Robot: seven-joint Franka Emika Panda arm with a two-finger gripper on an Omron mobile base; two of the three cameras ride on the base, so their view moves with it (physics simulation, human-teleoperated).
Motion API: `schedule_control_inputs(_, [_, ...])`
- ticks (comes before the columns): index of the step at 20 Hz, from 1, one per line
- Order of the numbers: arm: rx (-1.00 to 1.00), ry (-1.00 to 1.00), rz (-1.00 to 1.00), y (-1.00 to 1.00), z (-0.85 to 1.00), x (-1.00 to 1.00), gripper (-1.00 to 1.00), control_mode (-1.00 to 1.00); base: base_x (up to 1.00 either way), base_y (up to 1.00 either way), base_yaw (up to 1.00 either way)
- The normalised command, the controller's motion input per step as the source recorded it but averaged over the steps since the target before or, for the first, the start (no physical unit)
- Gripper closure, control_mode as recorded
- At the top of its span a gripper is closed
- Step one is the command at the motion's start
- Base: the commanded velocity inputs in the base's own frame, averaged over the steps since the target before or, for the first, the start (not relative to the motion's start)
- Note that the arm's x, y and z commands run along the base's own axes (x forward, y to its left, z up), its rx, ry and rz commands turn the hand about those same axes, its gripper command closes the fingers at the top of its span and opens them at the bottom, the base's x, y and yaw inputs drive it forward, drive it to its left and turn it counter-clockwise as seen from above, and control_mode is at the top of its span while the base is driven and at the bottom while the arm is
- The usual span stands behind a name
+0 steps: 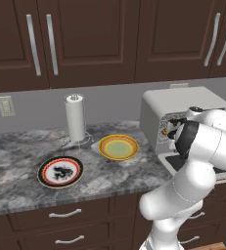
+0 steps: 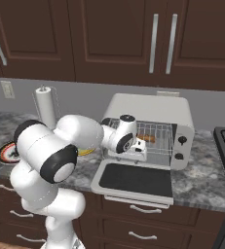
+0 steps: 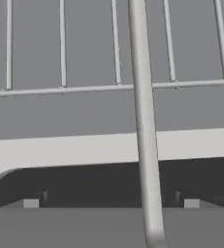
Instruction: Open the toaster oven door. Place the baguette on the bottom rack in the toaster oven and place the chicken drumstick on the top rack.
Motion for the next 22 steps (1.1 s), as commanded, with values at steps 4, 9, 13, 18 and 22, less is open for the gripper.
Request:
schedule_control_inputs(4, [0.00, 0.31, 0.00, -0.23, 0.20, 0.55, -1.00, -1.00, 0.00, 0.00, 0.00])
schedule_control_inputs(9, [0.00, 0.16, 0.02, -0.23, 0.10, 0.49, -1.00, -1.00, 0.00, 0.00, 0.00])
schedule_control_inputs(13, [0.02, 0.03, 0.04, -0.19, 0.04, 0.12, -1.00, -1.00, 0.00, 0.00, 0.00])
schedule_control_inputs(18, [0.04, 0.08, 0.00, -0.14, 0.18, -0.44, -1.00, -1.00, 0.00, 0.00, 0.00])
schedule_control_inputs(22, [0.04, 0.12, 0.00, -0.10, 0.24, -0.61, -1.00, -1.00, 0.00, 0.00, 0.00])
